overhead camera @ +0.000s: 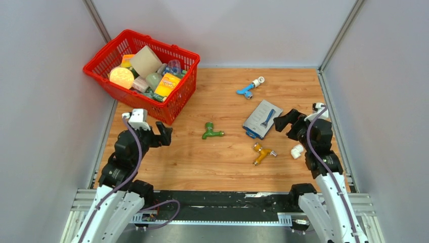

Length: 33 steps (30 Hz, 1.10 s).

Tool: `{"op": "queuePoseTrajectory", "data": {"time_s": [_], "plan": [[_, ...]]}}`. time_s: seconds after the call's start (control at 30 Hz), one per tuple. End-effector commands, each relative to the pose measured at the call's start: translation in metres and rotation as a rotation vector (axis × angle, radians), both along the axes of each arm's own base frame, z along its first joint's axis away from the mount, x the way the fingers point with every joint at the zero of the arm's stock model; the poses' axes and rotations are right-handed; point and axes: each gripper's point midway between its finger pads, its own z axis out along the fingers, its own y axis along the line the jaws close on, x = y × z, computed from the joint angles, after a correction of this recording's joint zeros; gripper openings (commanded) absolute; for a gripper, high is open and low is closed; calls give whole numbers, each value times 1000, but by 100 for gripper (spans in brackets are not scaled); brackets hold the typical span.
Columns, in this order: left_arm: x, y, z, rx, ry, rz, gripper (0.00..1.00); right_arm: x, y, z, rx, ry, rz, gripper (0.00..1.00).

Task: Install the water faucets

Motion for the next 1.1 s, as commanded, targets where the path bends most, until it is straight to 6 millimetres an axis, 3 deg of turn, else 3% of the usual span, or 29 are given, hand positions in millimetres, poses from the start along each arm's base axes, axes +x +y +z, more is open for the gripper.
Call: {"op": "queuePoseTrajectory", "data": {"time_s": [0.0, 0.13, 0.23, 0.47, 0.73, 0.87, 1.07], "plan": [[-2, -24, -9, -89, 133, -72, 100, 3, 31, 30, 279, -103, 58, 100], [-3, -36, -18, -158, 200, -94, 100, 5, 53, 49, 338, -278, 207, 100], [-5, -36, -13, -154, 181, -106, 100, 13, 67, 36, 299, -240, 305, 100], [-13, -30, 11, -72, 23, -161, 99, 39, 121, -24, 157, 12, 497, 100], [-10, -8, -2, -12, -2, -61, 97, 58, 201, -76, -165, 149, 608, 100], [-8, -1, -4, -4, 7, -19, 97, 67, 224, -109, -294, 171, 686, 99], [-10, 3, -12, 13, 34, -2, 96, 66, 238, -149, -515, 174, 852, 72]]}}
